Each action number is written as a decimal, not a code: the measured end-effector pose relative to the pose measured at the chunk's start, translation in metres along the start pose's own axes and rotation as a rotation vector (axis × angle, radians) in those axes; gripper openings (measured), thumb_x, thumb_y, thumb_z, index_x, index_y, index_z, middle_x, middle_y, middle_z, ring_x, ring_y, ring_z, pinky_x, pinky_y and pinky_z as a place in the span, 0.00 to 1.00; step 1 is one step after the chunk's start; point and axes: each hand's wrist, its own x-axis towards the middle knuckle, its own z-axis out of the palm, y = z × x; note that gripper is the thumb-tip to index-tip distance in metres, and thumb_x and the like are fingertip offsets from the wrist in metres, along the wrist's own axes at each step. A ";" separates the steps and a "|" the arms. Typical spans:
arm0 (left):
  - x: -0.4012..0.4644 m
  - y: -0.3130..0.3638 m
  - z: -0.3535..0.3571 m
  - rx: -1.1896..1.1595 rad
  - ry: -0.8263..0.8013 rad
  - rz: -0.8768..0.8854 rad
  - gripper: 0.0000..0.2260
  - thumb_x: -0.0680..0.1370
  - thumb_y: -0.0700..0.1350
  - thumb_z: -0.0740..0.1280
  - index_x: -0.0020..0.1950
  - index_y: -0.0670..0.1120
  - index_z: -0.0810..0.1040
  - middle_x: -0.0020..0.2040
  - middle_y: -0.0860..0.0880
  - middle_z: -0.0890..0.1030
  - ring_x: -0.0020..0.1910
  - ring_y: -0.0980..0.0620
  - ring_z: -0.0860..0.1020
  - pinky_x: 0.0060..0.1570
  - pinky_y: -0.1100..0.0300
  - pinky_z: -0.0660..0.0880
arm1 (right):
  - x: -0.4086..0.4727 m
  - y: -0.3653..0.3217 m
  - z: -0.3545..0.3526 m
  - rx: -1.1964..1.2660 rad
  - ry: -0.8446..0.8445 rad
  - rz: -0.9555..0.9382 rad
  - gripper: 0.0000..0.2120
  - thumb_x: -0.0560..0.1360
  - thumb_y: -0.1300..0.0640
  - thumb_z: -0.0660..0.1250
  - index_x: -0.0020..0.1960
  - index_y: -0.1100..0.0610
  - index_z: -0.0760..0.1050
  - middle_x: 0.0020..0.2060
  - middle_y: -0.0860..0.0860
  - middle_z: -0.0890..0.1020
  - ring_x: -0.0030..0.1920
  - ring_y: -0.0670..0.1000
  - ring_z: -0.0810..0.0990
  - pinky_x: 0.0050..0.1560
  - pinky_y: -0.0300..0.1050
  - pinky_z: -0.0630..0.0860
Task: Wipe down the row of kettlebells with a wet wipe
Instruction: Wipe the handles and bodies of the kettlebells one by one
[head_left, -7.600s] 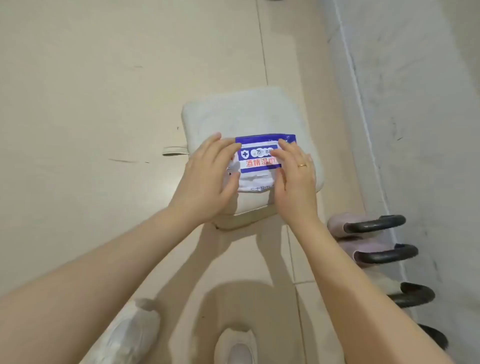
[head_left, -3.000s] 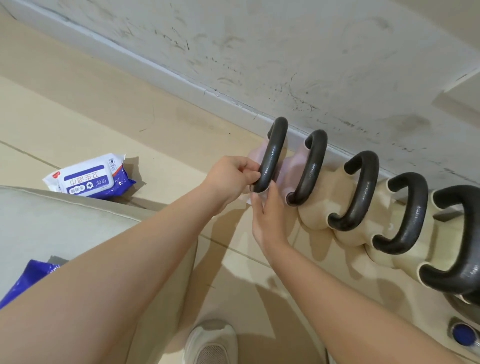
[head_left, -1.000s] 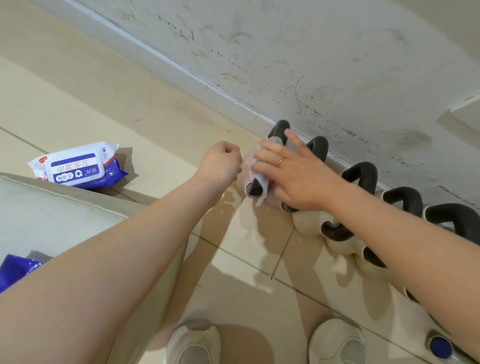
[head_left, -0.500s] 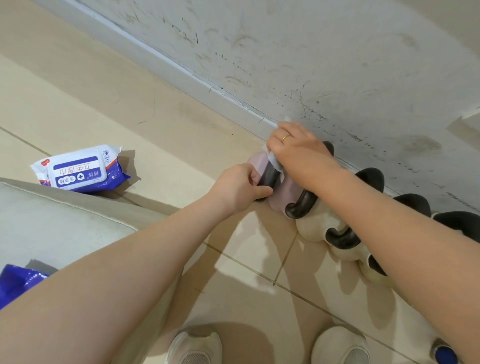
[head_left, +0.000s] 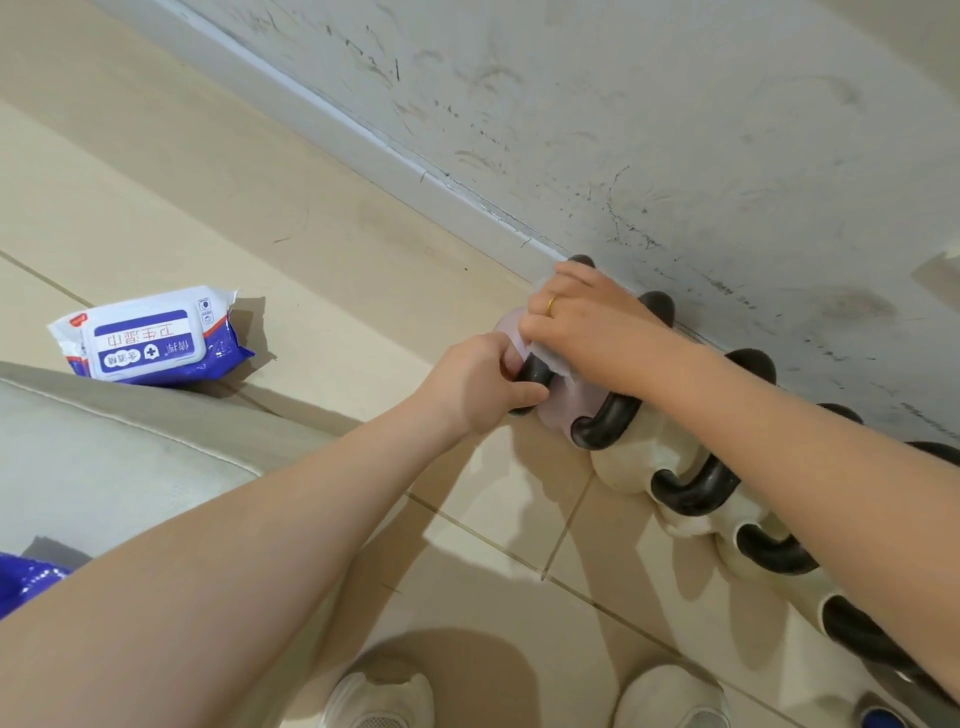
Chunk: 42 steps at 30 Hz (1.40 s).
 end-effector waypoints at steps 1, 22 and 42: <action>0.000 0.000 0.000 -0.004 0.002 -0.003 0.10 0.70 0.43 0.72 0.42 0.42 0.72 0.43 0.40 0.80 0.41 0.42 0.75 0.45 0.50 0.73 | 0.001 0.007 -0.002 0.099 0.013 0.049 0.09 0.65 0.62 0.64 0.44 0.60 0.77 0.38 0.49 0.75 0.50 0.55 0.71 0.51 0.37 0.62; 0.002 -0.001 0.002 -0.059 -0.003 -0.043 0.10 0.69 0.42 0.73 0.41 0.44 0.72 0.46 0.37 0.83 0.44 0.42 0.80 0.49 0.50 0.76 | 0.023 0.019 0.026 2.158 0.497 0.876 0.35 0.70 0.43 0.56 0.68 0.68 0.64 0.46 0.39 0.73 0.48 0.40 0.71 0.62 0.42 0.64; 0.003 0.005 -0.005 -0.045 -0.152 0.026 0.18 0.63 0.45 0.65 0.49 0.36 0.78 0.38 0.43 0.76 0.38 0.49 0.72 0.50 0.51 0.75 | 0.014 -0.023 0.011 2.607 0.443 1.061 0.17 0.79 0.49 0.51 0.46 0.59 0.74 0.45 0.55 0.78 0.48 0.56 0.77 0.56 0.51 0.74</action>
